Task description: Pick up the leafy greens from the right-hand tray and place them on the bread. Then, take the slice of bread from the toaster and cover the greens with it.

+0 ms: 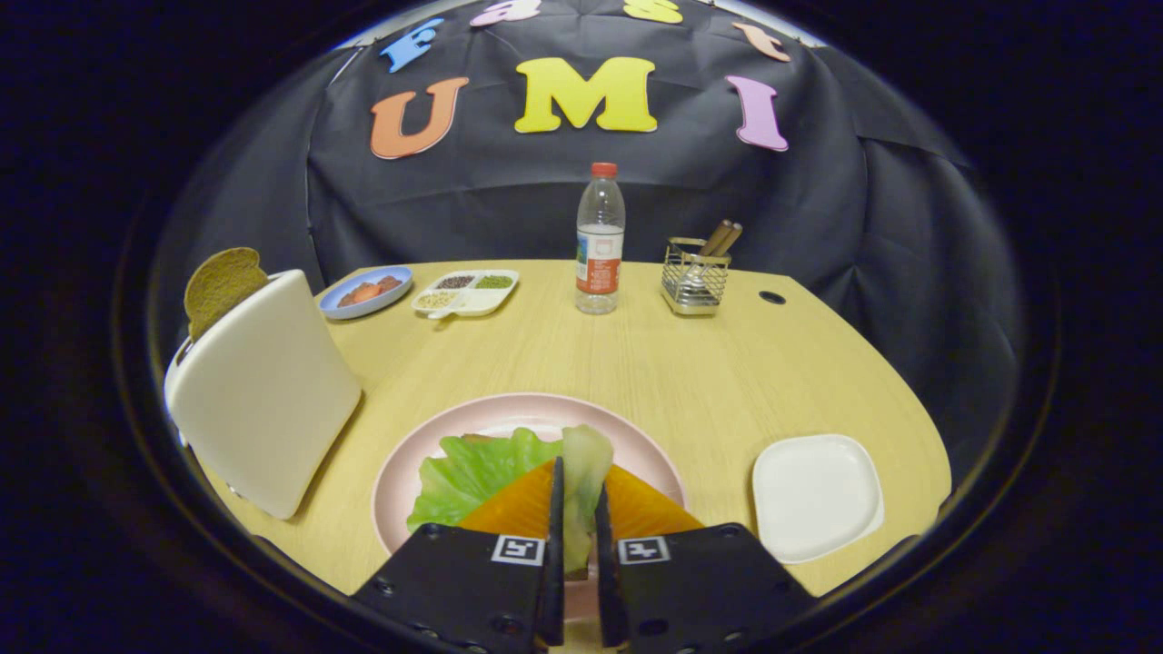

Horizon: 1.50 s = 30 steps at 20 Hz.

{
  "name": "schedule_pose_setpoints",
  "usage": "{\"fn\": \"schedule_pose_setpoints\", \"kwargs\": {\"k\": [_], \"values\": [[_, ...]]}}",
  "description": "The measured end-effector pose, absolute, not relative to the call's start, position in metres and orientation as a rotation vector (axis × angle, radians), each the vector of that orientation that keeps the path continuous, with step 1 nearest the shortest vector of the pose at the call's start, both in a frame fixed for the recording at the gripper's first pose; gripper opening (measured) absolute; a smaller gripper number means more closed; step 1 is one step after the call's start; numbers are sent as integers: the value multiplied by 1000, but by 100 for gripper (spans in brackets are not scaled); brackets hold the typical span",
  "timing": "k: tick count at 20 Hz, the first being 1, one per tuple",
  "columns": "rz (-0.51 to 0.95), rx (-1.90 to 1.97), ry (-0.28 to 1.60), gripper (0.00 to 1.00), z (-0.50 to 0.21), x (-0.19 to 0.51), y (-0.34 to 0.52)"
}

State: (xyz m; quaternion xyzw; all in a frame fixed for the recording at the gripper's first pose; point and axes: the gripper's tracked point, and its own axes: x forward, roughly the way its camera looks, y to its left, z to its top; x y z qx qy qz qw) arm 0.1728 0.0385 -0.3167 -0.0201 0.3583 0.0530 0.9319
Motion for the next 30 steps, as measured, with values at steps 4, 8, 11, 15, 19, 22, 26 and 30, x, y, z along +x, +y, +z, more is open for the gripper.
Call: {"fn": "schedule_pose_setpoints", "kwargs": {"k": [4, 8, 11, 15, 19, 22, 26, 30], "values": [[107, -52, 727, 31, -315, 169, 32], [89, -37, 733, 75, -308, 162, 18], [89, -20, 711, 81, -288, 155, 10], [141, 10, 660, 93, -250, 141, 20], [245, 25, 598, 94, -206, 120, 50], [303, -11, 540, 94, -175, 107, 76], [320, -79, 471, 94, -145, 103, 107], [309, -46, 464, 94, -127, 102, 138]]}}
